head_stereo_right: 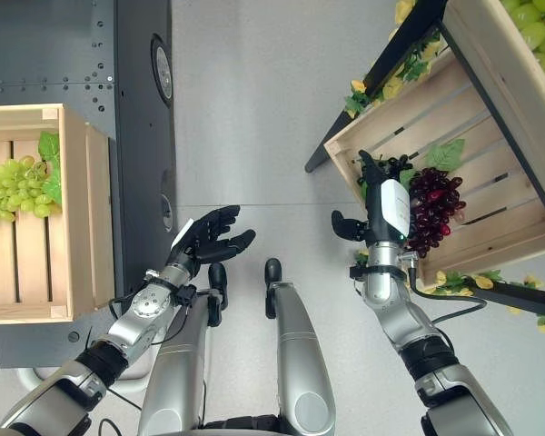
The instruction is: Pick up the fruits from the basket on one side to the basket on the other side
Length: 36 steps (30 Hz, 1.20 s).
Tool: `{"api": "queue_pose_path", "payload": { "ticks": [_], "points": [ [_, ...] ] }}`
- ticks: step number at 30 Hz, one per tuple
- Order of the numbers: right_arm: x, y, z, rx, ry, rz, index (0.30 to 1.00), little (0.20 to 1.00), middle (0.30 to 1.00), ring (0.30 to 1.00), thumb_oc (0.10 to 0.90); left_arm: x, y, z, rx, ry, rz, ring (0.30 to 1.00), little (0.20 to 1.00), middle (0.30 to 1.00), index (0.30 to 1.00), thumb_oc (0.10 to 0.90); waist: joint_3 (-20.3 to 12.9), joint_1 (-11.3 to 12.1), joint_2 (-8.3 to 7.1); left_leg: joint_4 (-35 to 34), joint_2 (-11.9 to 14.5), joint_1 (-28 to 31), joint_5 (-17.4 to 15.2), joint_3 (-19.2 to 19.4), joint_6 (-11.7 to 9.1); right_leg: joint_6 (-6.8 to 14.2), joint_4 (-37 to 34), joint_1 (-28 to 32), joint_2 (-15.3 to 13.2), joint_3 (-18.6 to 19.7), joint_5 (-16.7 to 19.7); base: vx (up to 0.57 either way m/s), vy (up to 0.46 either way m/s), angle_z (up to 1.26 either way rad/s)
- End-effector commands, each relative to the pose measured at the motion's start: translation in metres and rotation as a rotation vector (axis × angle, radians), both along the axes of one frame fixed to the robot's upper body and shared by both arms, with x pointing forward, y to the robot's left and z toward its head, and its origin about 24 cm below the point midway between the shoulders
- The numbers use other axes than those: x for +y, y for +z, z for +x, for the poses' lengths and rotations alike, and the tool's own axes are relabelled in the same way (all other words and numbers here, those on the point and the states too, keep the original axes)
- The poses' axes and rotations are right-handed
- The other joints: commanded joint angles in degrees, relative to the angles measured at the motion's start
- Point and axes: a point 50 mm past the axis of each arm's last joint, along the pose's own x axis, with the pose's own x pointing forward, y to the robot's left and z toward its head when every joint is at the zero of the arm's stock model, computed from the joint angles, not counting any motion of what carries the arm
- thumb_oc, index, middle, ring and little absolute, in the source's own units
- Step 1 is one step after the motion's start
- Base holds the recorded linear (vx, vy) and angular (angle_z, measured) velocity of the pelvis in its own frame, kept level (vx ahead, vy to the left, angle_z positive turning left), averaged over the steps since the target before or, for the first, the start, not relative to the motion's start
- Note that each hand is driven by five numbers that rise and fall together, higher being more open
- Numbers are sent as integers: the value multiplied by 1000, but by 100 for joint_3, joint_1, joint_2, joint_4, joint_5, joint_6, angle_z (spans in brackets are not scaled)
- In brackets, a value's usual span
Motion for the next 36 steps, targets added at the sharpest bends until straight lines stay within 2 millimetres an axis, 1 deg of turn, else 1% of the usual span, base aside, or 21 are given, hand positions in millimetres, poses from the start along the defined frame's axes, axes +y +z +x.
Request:
{"api": "queue_pose_path", "payload": {
  "ticks": [1,4,5,6,7,8,9,11,12,13,15,17,18,19,20,22,23,24,28,33,36],
  "points": [
    [1,36,3,-144,97,69,900,900,900,900,800,-29,40,-3,-250,-81,-97,900,900,900,900,800,-79,51,224,-124,-246,574,-557,274,90,-213,-293,536,235,-256,112,-16,10,5],
    [7,29,3,-131,114,187,900,900,900,900,800,-29,55,-4,-358,-39,-43,900,900,900,900,800,-79,105,298,-211,-274,690,-496,264,60,-240,-316,660,202,-278,69,-8,11,5],
    [7,28,3,-118,123,218,900,900,900,900,800,-28,58,-3,-378,-23,-28,900,900,900,900,800,-79,114,309,-235,-280,717,-482,260,55,-243,-324,685,199,-277,61,-1,17,5],
    [8,25,4,-103,128,290,900,900,900,900,800,-25,61,-2,-418,34,19,900,900,900,900,800,-79,132,329,-270,-289,755,-458,248,45,-247,-318,717,192,-282,44,-1,13,4],
    [8,25,4,-105,128,298,900,900,900,900,800,-25,61,-2,-421,38,24,900,900,900,900,800,-79,133,330,-271,-290,755,-457,246,44,-247,-315,717,190,-283,42,4,17,5],
    [13,18,4,-89,142,368,900,900,900,900,800,-16,63,2,-472,153,116,900,900,900,900,800,-79,158,354,-287,-301,791,-442,223,25,-253,-284,755,179,-293,2,6,7,5],
    [15,16,3,-87,141,389,900,900,900,900,800,-12,65,4,-493,196,135,900,900,900,900,800,-79,166,358,-286,-304,799,-434,218,14,-256,-275,767,175,-299,-4,8,-3,7],
    [21,7,-1,-75,155,439,900,900,900,900,800,4,76,6,-563,313,194,900,900,900,900,800,-79,229,379,-268,-326,806,-422,206,-2,-267,-278,808,126,-375,-25,6,-18,5],
    [22,6,-1,-66,164,454,900,900,900,900,800,7,78,6,-573,333,196,900,900,900,900,800,-79,236,381,-270,-329,811,-419,204,-5,-269,-286,819,120,-386,-25,9,-12,10],
    [24,2,-2,-35,193,501,900,900,900,900,800,14,84,5,-605,384,204,900,900,900,900,800,-79,272,397,-263,-339,812,-409,198,-17,-268,-295,834,88,-423,-20,9,-7,12],
    [29,-11,-4,65,270,614,900,900,900,900,800,30,94,1,-694,449,249,900,900,900,900,800,-79,357,417,-266,-351,834,-397,175,-42,-273,-292,872,29,-499,-34,10,-8,17],
    [29,-19,-6,114,299,672,900,900,900,900,800,37,100,-2,-751,473,293,900,900,900,900,800,-79,390,420,-278,-356,862,-385,159,-58,-283,-294,908,9,-534,-45,12,-6,19],
    [28,-26,-8,149,315,705,900,900,900,900,800,50,110,-4,-831,516,346,900,900,900,900,800,-79,426,421,-276,-354,883,-367,150,-78,-301,-270,937,-8,-572,-65,14,2,14],
    [25,-29,-9,153,305,692,900,900,900,900,800,62,120,-6,-884,557,364,900,900,900,900,800,-79,447,424,-271,-344,898,-354,150,-87,-318,-244,954,-22,-597,-83,13,7,18],
    [24,-30,-10,157,304,683,900,900,900,900,800,67,124,-6,-903,578,369,900,900,900,900,800,-79,452,424,-269,-340,905,-349,150,-89,-325,-235,962,-28,-605,-90,14,22,21],
    [22,-35,-12,182,314,680,900,900,900,900,800,85,135,-10,-942,647,356,900,900,900,900,800,-79,483,434,-279,-346,940,-315,125,-102,-340,-221,1011,-49,-635,-105,15,20,14],
    [22,-36,-13,184,313,679,900,900,900,900,800,86,135,-10,-942,651,355,900,900,900,900,800,-79,484,435,-278,-348,941,-313,121,-104,-341,-221,1015,-51,-638,-106,24,8,9],
    [22,-39,-15,188,301,670,900,900,900,900,800,95,138,-13,-963,696,351,900,900,900,900,800,-79,517,439,-272,-360,953,-297,92,-111,-346,-212,1040,-65,-658,-108,23,2,14],
    [23,-43,-15,211,294,702,900,900,900,900,800,108,146,-20,-1023,766,401,900,900,900,900,800,-79,596,446,-281,-366,948,-255,56,-127,-354,-221,1057,-85,-705,-108,17,8,9],
    [24,-49,-17,248,295,692,900,900,900,900,800,132,153,-22,-1030,860,470,900,900,900,900,800,-79,625,456,-211,-327,884,-246,67,-149,-369,-144,1023,-125,-744,-143,29,28,7],
    [19,-54,-22,275,285,677,900,900,900,900,800,154,153,-27,-1001,949,538,900,900,900,900,800,-79,634,464,-189,-305,845,-215,66,-166,-384,-118,1008,-138,-749,-165,34,50,4]
  ]
}}
